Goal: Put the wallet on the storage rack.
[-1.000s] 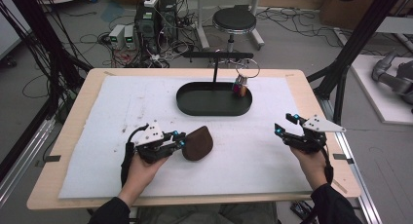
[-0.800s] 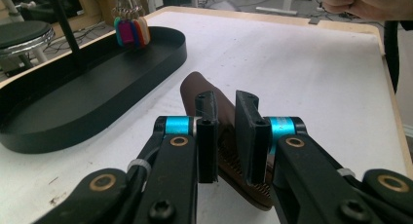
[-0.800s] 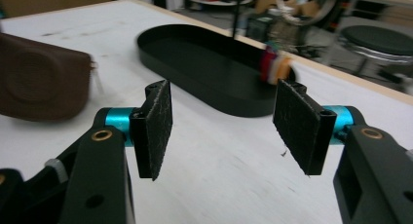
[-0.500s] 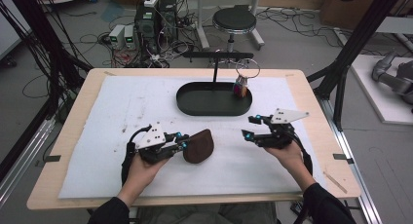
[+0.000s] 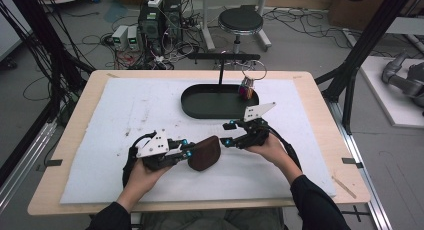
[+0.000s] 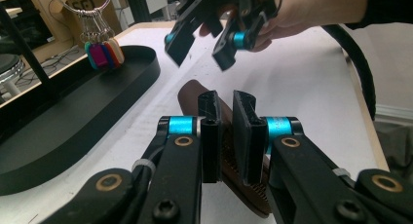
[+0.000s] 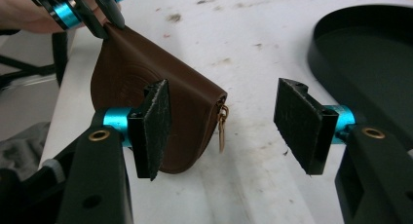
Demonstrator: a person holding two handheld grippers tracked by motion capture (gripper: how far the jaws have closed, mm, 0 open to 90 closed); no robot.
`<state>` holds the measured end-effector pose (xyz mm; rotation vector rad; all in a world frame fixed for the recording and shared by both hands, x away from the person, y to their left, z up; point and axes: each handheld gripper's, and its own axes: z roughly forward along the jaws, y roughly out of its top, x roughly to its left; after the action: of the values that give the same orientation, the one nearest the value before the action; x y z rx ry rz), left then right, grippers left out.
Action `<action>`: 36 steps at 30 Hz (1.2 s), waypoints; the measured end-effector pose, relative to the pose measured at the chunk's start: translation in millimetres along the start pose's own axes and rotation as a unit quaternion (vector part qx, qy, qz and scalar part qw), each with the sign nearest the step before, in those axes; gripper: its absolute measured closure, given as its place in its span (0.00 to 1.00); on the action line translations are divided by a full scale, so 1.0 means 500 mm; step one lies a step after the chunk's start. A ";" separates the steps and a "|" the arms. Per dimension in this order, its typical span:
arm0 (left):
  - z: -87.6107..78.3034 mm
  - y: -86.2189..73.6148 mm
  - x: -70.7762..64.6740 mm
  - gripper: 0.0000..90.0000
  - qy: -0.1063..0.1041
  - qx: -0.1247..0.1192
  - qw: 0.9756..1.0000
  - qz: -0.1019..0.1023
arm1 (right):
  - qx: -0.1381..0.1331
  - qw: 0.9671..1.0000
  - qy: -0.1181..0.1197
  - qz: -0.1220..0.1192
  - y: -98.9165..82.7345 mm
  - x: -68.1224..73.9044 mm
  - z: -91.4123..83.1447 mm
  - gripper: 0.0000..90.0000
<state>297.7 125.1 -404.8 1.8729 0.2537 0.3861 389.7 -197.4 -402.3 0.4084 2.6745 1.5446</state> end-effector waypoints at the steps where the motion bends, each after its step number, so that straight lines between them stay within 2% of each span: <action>1: 0.000 -0.001 0.000 0.91 -0.004 -0.001 1.000 0.001 | 0.006 1.000 0.006 -0.001 0.000 -0.001 0.008 0.43; 7: -0.003 -0.002 0.000 0.91 -0.017 -0.001 1.000 0.010 | 0.027 0.999 0.040 -0.003 -0.007 -0.008 0.051 0.39; 9: -0.005 -0.004 0.001 0.91 -0.020 -0.003 1.000 0.008 | 0.028 0.998 0.052 0.004 -0.009 -0.011 0.054 0.42; 11: -0.005 -0.004 0.000 0.91 -0.024 -0.003 1.000 0.014 | 0.028 0.997 0.067 -0.002 -0.012 -0.010 0.058 0.43; 13: -0.005 -0.003 0.001 0.91 -0.025 -0.002 1.000 0.016 | 0.035 0.995 0.088 -0.018 -0.013 -0.004 0.062 0.51; 14: -0.005 -0.004 0.001 0.91 -0.025 -0.002 1.000 0.015 | 0.043 0.995 0.081 -0.033 -0.012 0.003 0.065 0.51; 17: -0.007 -0.004 0.001 0.90 -0.026 -0.001 1.000 0.015 | 0.047 0.995 0.072 -0.042 -0.009 0.007 0.061 0.57; 22: -0.008 -0.005 0.002 0.85 -0.025 -0.001 1.000 0.002 | 0.057 0.995 0.052 -0.057 -0.005 0.017 0.053 0.64; 24: -0.006 -0.006 0.002 0.78 -0.021 0.007 1.000 -0.009 | 0.050 0.995 0.058 -0.065 -0.003 0.021 0.048 0.76; 25: -0.005 -0.007 0.002 0.76 -0.020 0.009 1.000 -0.015 | 0.043 0.995 0.061 -0.066 0.000 0.026 0.045 0.76; 27: -0.003 -0.009 0.002 0.67 -0.016 0.015 0.999 -0.024 | 0.045 0.995 0.044 -0.084 0.006 0.041 0.044 0.77; 32: -0.009 -0.012 0.008 0.53 -0.006 0.021 0.999 -0.042 | 0.046 0.995 0.029 -0.088 0.004 0.052 0.037 0.79; 36: -0.011 -0.031 0.018 0.46 -0.009 0.042 0.996 -0.079 | 0.036 0.995 0.021 -0.088 0.003 0.058 0.027 0.80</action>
<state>304.3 138.2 -416.6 1.9215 0.4091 0.2543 363.8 -178.3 -404.7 0.1382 2.7196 1.4267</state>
